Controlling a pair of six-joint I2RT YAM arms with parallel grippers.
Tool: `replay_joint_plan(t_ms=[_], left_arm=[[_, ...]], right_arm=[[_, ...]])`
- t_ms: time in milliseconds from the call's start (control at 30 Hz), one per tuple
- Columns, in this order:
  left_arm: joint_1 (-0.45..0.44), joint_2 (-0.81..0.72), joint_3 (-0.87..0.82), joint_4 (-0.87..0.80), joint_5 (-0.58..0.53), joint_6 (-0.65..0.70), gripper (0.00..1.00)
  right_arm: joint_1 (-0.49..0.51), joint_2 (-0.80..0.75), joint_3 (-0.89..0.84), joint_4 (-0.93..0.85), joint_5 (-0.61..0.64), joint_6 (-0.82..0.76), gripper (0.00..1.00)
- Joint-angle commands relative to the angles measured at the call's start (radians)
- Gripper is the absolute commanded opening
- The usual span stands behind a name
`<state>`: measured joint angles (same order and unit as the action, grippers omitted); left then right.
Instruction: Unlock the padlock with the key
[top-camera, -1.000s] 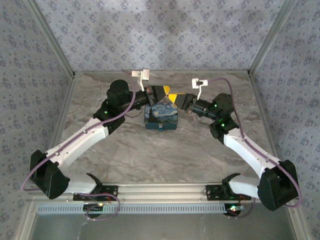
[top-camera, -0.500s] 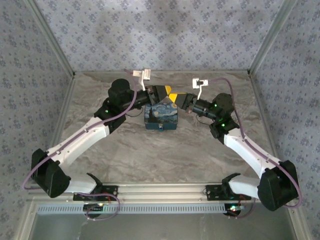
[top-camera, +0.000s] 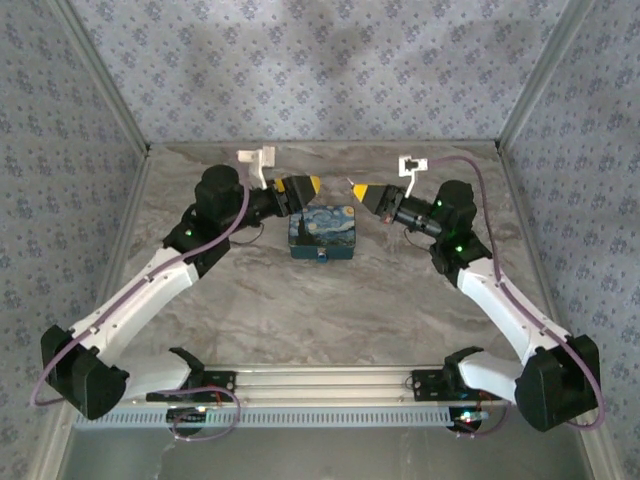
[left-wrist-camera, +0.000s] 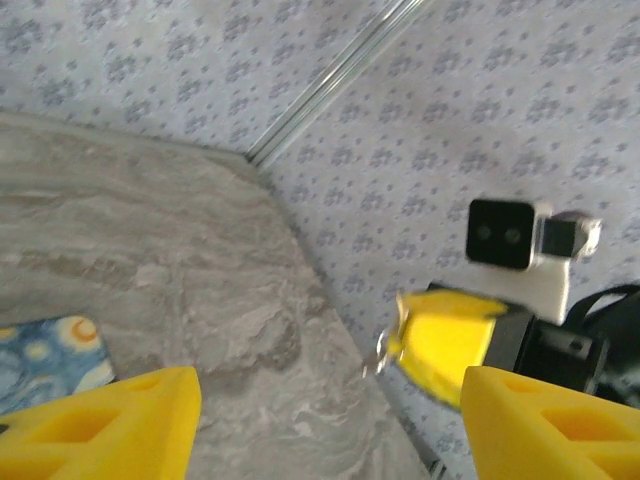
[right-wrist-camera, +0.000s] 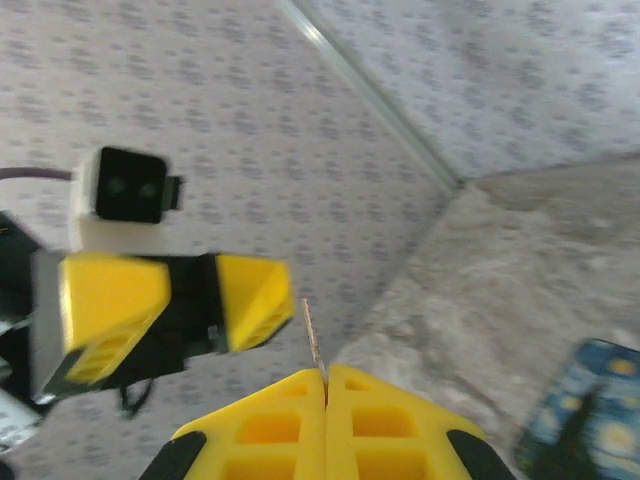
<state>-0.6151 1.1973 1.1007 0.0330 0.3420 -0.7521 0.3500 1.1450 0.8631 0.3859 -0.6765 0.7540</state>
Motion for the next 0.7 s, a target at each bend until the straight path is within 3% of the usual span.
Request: replay_joint_plan(t_ms=[0,200,267,467,667], left_arm=[[-0.002,-0.008,-0.061,-0.097,-0.039,0.047,0.73],[-0.021,0.038,-0.238,-0.031,-0.048,0.05,0.81],[-0.036,0.06,-0.294,0.026,-0.047,0.058,0.93],[-0.082,0.161,-0.36,0.114,-0.092,0.126,0.95],[-0.125,0.266,-0.446,0.346,-0.141,0.177,0.98]], right_arm=[[-0.01,0.028,0.102,-0.249,0.102,-0.18,0.0],[-0.004,0.2,0.25,-0.437,0.272,-0.347,0.0],[0.001,0.267,0.298,-0.462,0.318,-0.388,0.0],[0.016,0.477,0.471,-0.546,0.398,-0.47,0.0],[0.022,0.699,0.646,-0.637,0.44,-0.516,0.0]])
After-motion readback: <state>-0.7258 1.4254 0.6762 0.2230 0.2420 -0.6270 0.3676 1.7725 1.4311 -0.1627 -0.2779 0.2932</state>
